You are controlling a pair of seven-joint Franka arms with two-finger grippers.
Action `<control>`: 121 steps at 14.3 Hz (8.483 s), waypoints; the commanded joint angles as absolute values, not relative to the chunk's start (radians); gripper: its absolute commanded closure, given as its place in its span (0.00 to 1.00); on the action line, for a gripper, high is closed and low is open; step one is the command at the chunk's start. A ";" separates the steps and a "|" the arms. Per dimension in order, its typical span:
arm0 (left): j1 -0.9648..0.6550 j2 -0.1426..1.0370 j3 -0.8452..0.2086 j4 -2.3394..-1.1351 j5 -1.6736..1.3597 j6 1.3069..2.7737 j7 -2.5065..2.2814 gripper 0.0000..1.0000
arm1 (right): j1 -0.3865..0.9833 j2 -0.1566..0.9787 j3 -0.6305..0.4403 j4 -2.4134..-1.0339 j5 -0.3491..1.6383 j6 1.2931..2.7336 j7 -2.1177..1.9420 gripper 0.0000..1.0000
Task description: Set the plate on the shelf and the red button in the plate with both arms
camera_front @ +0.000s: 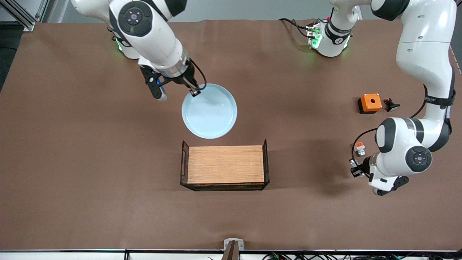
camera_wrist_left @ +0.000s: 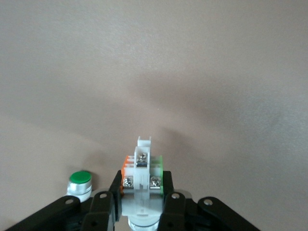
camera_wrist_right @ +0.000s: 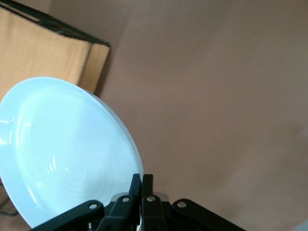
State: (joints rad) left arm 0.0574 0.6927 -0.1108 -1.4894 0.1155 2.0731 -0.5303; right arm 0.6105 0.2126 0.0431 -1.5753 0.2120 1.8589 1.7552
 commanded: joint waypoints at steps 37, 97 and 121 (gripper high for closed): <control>-0.051 0.548 -0.259 -1.230 0.014 1.787 -1.176 0.91 | 0.638 0.560 0.018 -1.425 0.127 2.124 2.074 0.01; -0.689 0.617 -0.023 -1.236 0.314 2.211 -1.869 0.00 | 0.021 0.008 0.017 -1.454 -0.055 1.589 0.100 0.00; -0.216 0.321 -0.029 -1.255 0.080 1.658 -0.566 0.00 | 0.021 0.008 0.017 -1.457 -0.052 1.586 0.100 0.00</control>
